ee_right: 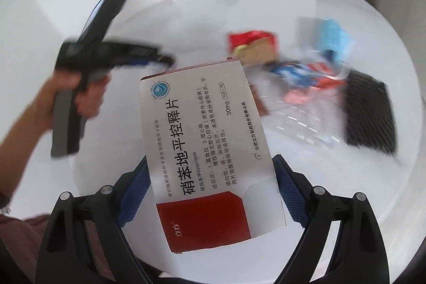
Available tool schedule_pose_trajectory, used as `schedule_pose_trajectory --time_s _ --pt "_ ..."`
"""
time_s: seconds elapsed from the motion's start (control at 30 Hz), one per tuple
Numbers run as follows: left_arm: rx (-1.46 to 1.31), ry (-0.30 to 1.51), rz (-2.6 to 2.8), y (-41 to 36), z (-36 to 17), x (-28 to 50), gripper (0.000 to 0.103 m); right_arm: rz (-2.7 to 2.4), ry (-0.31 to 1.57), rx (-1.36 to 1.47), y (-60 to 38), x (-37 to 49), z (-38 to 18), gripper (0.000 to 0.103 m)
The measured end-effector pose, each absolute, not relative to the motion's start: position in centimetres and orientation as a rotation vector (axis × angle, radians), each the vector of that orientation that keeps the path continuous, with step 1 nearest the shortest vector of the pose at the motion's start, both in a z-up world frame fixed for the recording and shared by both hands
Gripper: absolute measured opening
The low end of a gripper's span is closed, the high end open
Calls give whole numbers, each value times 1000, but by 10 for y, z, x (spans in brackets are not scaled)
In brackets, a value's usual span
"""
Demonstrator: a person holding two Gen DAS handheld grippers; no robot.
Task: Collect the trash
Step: 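Grasp the crumpled white paper ball with the left tool while the right lifts the box, then drop the medicine box into the bin with the right tool while the left drops the paper ball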
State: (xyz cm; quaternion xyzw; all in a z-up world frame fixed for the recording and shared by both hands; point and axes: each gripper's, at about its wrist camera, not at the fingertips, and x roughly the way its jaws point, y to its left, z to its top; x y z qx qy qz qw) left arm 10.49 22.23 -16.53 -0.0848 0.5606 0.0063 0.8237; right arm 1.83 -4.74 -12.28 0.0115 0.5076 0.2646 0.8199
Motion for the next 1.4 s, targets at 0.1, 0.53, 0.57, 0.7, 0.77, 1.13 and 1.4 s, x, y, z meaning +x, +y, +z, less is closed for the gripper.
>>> schedule_pose_trajectory --time_s 0.1,0.53,0.57,0.7,0.77,1.13,1.4 --pt "-169 1179 -25 209 -146 84 41 461 1053 102 -85 2 -121 88" --pt "9 1184 -435 36 -102 -11 42 -147 1126 323 -292 -114 -174 88" --pt "25 1184 -470 20 -102 -17 42 -177 1138 338 -302 -117 -184 88" --pt "82 1190 -564 -32 -106 -38 42 -258 1186 384 -330 -129 -214 90" --pt "102 1212 -619 -59 -109 -47 42 -297 1212 399 -337 -128 -226 95" --pt "232 1275 -758 -175 -135 -81 42 -355 1157 425 -377 -168 -195 100" --pt "289 1318 -831 -240 -154 -93 54 -391 1088 442 -406 -196 -154 101"
